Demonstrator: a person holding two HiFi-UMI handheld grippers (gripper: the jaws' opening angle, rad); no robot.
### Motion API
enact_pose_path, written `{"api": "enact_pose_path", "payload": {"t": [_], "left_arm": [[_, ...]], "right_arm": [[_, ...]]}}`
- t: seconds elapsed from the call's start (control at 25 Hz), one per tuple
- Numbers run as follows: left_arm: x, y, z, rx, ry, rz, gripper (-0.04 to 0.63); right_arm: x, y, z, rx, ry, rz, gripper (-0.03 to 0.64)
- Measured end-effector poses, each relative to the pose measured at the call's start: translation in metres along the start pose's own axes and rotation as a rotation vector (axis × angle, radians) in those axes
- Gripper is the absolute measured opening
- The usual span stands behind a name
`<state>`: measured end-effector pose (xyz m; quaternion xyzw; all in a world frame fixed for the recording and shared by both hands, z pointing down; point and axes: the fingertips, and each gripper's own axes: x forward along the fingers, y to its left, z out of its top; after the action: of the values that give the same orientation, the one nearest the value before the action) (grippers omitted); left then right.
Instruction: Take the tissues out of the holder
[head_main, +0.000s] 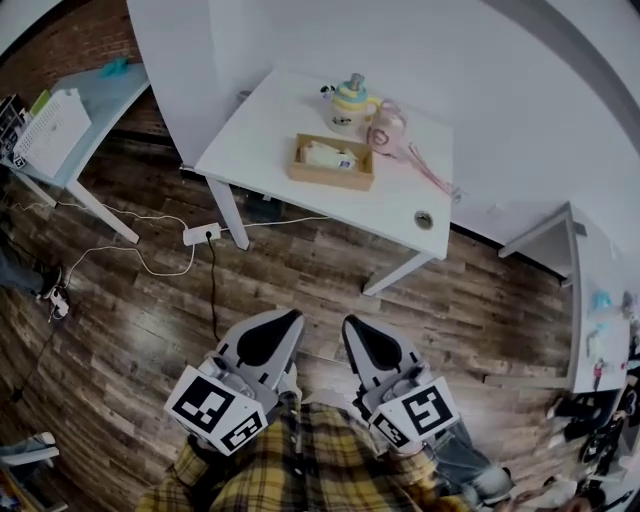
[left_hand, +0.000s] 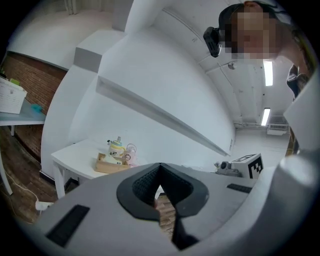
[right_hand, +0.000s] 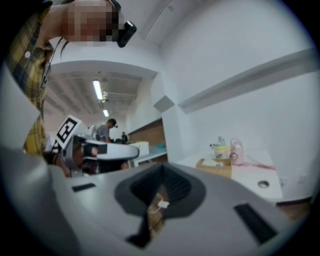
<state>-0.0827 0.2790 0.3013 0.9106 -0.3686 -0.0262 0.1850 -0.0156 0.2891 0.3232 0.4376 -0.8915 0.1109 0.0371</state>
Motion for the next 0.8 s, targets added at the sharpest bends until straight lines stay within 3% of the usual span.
{"api": "enact_pose_path", "payload": {"t": [0.36,0.8], "left_arm": [[0.025,0.050,0.005,-0.040,0.038,-0.021,0.006],[0.103,0.100,0.026,-0.052,0.035,0.002,0.006]], "right_arm": [[0.039,-0.031,0.000,0.027,0.044,-0.078,0.012],[0.101,-0.101,0.018,0.033,0.062,-0.043,0.012]]}}
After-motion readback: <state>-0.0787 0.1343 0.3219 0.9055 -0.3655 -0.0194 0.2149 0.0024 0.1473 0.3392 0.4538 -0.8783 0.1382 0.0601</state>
